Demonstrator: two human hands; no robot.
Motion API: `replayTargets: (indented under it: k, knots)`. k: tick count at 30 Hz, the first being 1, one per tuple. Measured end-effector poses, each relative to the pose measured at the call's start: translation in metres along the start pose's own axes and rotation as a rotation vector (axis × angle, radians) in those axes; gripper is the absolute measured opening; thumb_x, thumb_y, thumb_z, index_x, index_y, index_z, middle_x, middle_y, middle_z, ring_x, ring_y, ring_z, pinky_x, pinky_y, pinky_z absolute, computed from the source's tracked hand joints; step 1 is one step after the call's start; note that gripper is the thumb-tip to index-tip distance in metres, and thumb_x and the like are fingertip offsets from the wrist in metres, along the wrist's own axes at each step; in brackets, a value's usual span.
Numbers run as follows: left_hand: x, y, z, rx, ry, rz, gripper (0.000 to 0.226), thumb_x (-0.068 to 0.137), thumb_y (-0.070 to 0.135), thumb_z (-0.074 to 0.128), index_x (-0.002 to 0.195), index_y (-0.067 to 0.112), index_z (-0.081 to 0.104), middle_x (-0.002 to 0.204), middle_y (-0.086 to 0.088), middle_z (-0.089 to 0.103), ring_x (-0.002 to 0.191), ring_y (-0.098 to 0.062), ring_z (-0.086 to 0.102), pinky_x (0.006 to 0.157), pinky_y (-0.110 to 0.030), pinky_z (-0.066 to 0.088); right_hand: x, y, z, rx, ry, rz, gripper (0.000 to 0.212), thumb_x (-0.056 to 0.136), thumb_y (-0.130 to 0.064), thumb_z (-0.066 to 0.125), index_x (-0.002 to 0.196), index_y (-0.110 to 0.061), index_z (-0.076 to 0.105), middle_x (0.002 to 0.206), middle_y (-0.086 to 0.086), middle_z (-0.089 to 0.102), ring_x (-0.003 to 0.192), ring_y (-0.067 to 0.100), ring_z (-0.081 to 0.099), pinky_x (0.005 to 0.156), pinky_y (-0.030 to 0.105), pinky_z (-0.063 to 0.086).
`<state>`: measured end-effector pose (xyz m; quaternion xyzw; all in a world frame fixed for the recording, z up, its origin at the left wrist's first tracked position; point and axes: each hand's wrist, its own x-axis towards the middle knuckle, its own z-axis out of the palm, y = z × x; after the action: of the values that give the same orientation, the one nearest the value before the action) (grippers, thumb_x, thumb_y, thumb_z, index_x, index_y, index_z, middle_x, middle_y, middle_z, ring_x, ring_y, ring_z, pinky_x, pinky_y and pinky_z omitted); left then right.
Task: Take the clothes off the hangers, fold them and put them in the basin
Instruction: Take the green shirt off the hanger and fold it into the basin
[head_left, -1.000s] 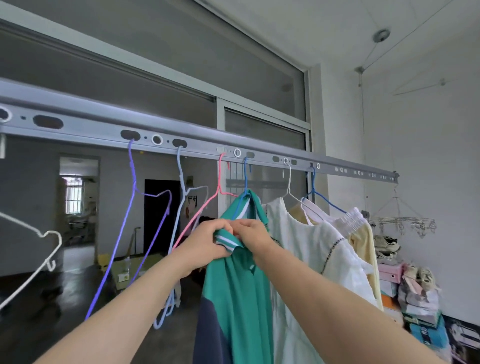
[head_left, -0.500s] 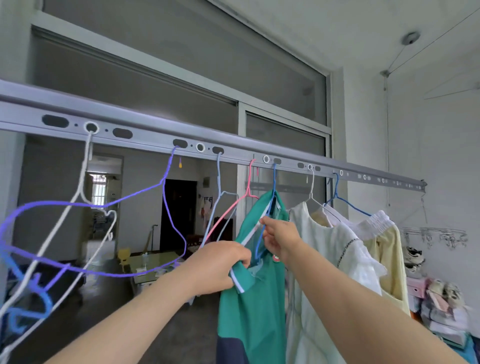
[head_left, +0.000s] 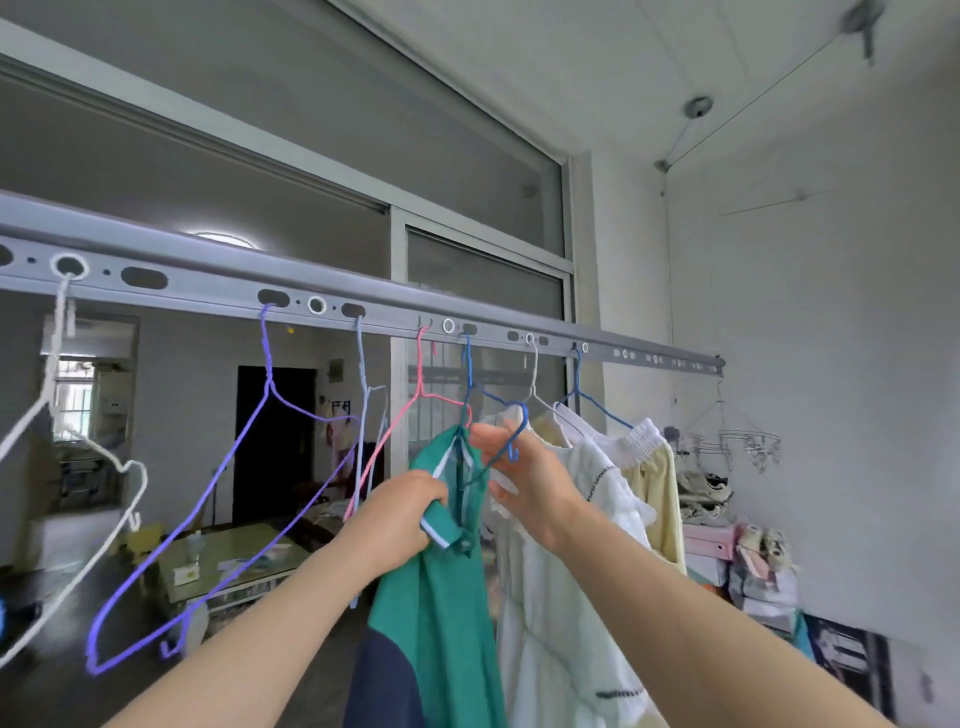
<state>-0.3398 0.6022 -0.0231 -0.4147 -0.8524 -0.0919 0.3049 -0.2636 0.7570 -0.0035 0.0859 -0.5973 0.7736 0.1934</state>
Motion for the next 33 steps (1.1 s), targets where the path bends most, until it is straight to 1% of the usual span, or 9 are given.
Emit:
replayTargets:
  k: [2,6,10,14,18,22,26,30,33]
  knots:
    - [0.007,0.005,0.008,-0.007,0.020,-0.026,0.023,0.071,-0.004,0.050,0.076,0.019,0.050,0.079,0.003,0.041,0.090,-0.024,0.053,0.064,-0.029,0.030,-0.005,-0.003,-0.005,0.052,0.029,-0.040,0.030,0.094,-0.035,0.047,0.115,-0.025,0.066,0.113,-0.013,0.064,0.114,0.008,0.051,0.090,0.029,0.037]
    - [0.015,0.015,0.031,-0.090,-0.013,-0.075,0.036,0.070,-0.006,0.050,0.060,0.026,0.036,0.069,0.008,0.041,0.078,-0.020,0.047,0.058,-0.028,0.030,-0.021,0.000,-0.021,0.001,0.149,-0.046,0.038,0.093,-0.042,0.051,0.128,-0.028,0.054,0.124,-0.011,0.054,0.117,0.012,0.049,0.076,0.025,0.045]
    - [0.014,0.028,0.052,-0.145,-0.168,-0.060,0.033,0.069,-0.005,0.050,0.060,0.025,0.040,0.080,0.003,0.050,0.082,-0.019,0.053,0.061,-0.027,0.034,-0.038,0.018,-0.050,-0.164,0.220,0.074,0.029,0.093,-0.034,0.053,0.120,-0.022,0.054,0.107,-0.006,0.058,0.086,0.011,0.055,0.068,0.022,0.044]
    - [0.005,0.050,0.059,-0.209,-0.186,-0.025,0.037,0.070,-0.007,0.045,0.057,0.027,0.038,0.081,0.003,0.046,0.084,-0.019,0.050,0.062,-0.025,0.031,-0.058,0.039,-0.077,-0.432,0.197,0.235,0.018,0.092,-0.017,0.056,0.110,-0.019,0.057,0.084,-0.006,0.055,0.063,0.007,0.049,0.057,0.018,0.038]
    - [-0.001,0.082,0.053,-0.359,-0.219,0.057,0.040,0.064,-0.009,0.046,0.054,0.030,0.042,0.072,0.004,0.049,0.073,-0.013,0.046,0.060,-0.023,0.032,-0.081,0.057,-0.097,-0.666,0.115,0.313,0.027,0.091,-0.018,0.057,0.118,-0.018,0.056,0.101,0.000,0.055,0.072,0.010,0.052,0.061,0.019,0.042]
    - [-0.013,0.119,0.047,-0.576,-0.248,0.151,0.030,0.058,-0.003,0.046,0.053,0.027,0.047,0.062,0.000,0.052,0.062,-0.009,0.046,0.060,-0.028,0.036,-0.101,0.072,-0.124,-0.861,0.034,0.321,0.054,0.084,-0.014,0.065,0.134,-0.021,0.045,0.119,0.003,0.048,0.099,0.018,0.052,0.076,0.023,0.044]
    - [-0.031,0.155,0.043,-0.740,-0.283,0.200,0.035,0.063,-0.011,0.047,0.057,0.024,0.044,0.062,0.002,0.047,0.060,-0.007,0.040,0.060,-0.027,0.033,-0.133,0.083,-0.152,-0.909,-0.035,0.412,0.068,0.079,-0.008,0.069,0.139,-0.022,0.040,0.133,0.005,0.047,0.110,0.019,0.051,0.088,0.026,0.042]
    - [-0.045,0.177,0.041,-0.837,-0.326,0.204,0.027,0.068,-0.019,0.047,0.064,0.008,0.047,0.071,0.002,0.044,0.064,-0.006,0.039,0.062,-0.019,0.032,-0.163,0.095,-0.183,-0.929,-0.105,0.502,0.070,0.073,-0.003,0.070,0.137,-0.014,0.043,0.133,0.005,0.053,0.121,0.021,0.052,0.108,0.032,0.038]
    - [-0.049,0.190,0.043,-0.890,-0.361,0.185,0.025,0.070,-0.019,0.047,0.066,0.005,0.048,0.074,-0.004,0.045,0.067,-0.009,0.040,0.064,-0.021,0.033,-0.187,0.102,-0.206,-0.985,-0.129,0.572,0.045,0.071,-0.006,0.073,0.112,-0.016,0.059,0.113,-0.001,0.066,0.104,0.017,0.063,0.096,0.030,0.049]
